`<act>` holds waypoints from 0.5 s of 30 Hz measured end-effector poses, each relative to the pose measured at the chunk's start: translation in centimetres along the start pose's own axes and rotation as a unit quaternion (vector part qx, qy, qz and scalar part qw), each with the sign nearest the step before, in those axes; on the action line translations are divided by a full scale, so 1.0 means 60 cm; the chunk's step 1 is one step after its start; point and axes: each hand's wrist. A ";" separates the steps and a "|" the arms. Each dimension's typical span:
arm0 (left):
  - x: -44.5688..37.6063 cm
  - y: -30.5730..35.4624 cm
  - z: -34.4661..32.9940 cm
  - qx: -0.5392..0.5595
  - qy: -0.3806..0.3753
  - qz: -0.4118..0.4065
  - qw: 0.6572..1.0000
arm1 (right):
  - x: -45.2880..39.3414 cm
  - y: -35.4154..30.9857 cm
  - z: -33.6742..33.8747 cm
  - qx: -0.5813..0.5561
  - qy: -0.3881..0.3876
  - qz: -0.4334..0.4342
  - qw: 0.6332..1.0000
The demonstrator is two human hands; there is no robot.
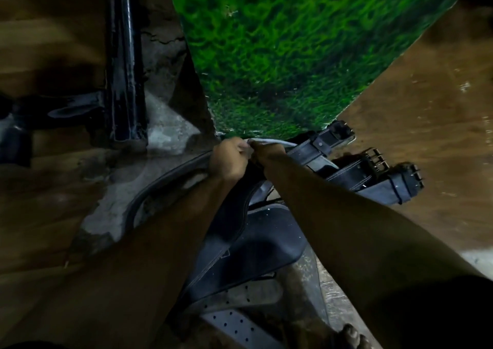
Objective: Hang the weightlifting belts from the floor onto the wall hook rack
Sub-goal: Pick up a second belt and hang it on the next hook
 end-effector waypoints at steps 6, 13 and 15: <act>0.000 -0.024 -0.004 -0.080 0.074 -0.031 0.994 | 0.009 -0.020 0.008 -0.045 -0.063 0.013 0.997; 0.072 -0.013 0.026 -0.115 0.092 -0.052 0.988 | 0.094 0.006 0.034 -0.054 0.027 0.015 0.998; 0.118 0.002 0.045 -0.127 0.097 -0.066 0.985 | 0.146 0.004 0.060 -0.076 0.023 0.029 0.996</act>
Point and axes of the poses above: each hand's wrist, its own x-axis away from the middle knuckle, its own z-axis out of the back of the hand, y = z × x, and after that the axes turned 2 degrees about y, right-handed
